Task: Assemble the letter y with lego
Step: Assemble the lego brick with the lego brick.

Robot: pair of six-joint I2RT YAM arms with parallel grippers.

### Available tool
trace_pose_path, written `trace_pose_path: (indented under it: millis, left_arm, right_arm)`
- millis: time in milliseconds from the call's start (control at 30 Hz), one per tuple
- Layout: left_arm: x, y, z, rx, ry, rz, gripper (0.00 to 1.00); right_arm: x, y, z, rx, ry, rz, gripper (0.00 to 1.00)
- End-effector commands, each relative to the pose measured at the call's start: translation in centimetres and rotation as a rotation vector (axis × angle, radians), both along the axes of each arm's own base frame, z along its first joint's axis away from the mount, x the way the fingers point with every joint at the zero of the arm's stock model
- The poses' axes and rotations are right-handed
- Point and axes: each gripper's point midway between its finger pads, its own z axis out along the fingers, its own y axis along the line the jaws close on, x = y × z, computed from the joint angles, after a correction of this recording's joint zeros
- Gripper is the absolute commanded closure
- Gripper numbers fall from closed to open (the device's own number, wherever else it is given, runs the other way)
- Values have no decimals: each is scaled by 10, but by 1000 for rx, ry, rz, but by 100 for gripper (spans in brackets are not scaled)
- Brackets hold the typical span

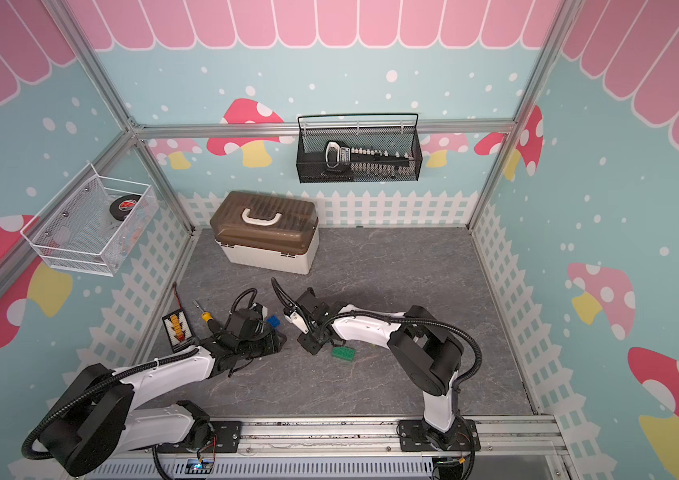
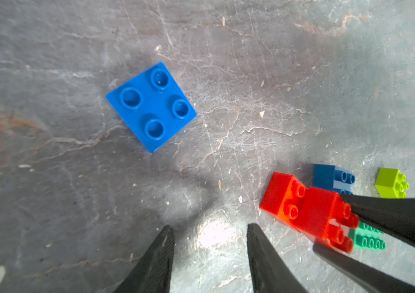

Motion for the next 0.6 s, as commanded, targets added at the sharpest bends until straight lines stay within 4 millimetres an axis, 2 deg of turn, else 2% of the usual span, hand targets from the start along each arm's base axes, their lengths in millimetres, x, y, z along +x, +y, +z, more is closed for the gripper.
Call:
trace_pose_path:
  millis: [0,200,267,567]
  left_arm:
    - [0,5,-2,3,4,25,51]
    - [0,5,-4,5,7,23,52]
    - [0,5,-5,5,9,25,52]
    - [-2,7,-8,8,12,28,52]
  right_arm:
    - [-10,-19,-17,-109,46,10,71]
    - [-13,-22,-23,-129,66,-5,71]
    - [-14,-25,-35,-170,92,-11,72]
    - [-16,-25,-44,-262,146,9,73]
